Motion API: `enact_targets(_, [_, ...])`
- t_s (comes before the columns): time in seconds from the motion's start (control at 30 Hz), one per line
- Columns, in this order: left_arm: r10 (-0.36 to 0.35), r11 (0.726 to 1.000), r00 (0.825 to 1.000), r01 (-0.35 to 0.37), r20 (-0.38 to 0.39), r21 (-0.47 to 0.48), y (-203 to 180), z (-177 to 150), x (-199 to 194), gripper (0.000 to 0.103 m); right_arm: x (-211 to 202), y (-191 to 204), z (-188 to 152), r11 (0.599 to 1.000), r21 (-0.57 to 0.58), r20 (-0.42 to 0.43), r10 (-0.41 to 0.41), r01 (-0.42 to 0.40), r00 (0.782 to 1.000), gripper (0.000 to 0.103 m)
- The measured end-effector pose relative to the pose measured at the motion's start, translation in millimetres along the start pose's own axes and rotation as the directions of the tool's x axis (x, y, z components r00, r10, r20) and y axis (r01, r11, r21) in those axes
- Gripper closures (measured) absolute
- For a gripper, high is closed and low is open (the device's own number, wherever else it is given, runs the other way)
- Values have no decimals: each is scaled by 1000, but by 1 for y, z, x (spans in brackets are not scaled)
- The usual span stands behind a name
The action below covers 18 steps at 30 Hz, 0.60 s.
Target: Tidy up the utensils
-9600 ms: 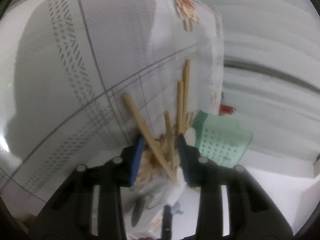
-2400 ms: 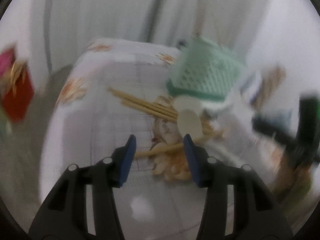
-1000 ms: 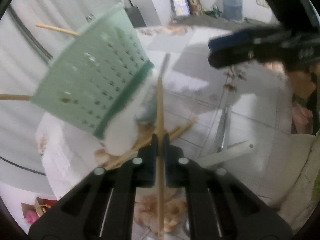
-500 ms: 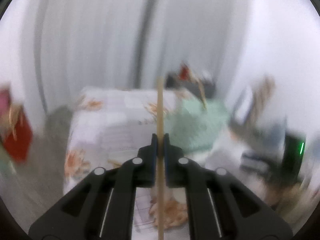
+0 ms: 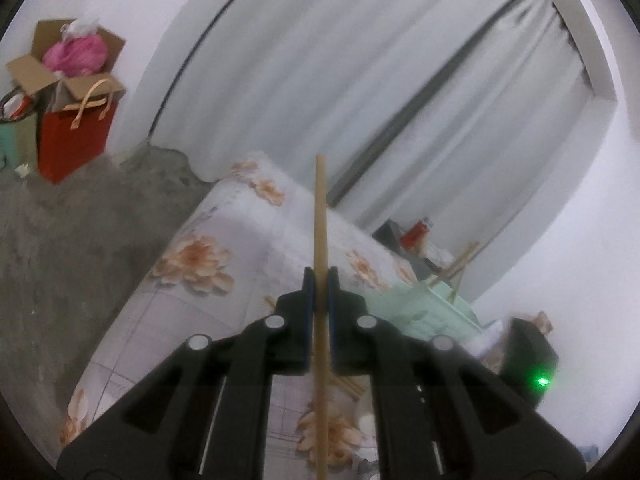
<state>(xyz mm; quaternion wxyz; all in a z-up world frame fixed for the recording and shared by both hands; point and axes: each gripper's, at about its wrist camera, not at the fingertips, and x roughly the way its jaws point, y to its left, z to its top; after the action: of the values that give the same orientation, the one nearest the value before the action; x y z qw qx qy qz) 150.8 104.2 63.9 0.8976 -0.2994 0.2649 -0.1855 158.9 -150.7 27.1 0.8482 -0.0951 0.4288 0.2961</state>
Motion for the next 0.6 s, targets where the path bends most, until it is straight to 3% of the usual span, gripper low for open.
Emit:
enact_targets(0.3, [17,998,1000,-16,4,-57,22,-3,4,98,72,-3,21,996,-73,-206,40,-56,978,78])
enact_targets(0.6, [3,997,1000,-4,-12,-80,30,-8,10,98,96,-7,24,994,-96,-269,21,-49,963,83])
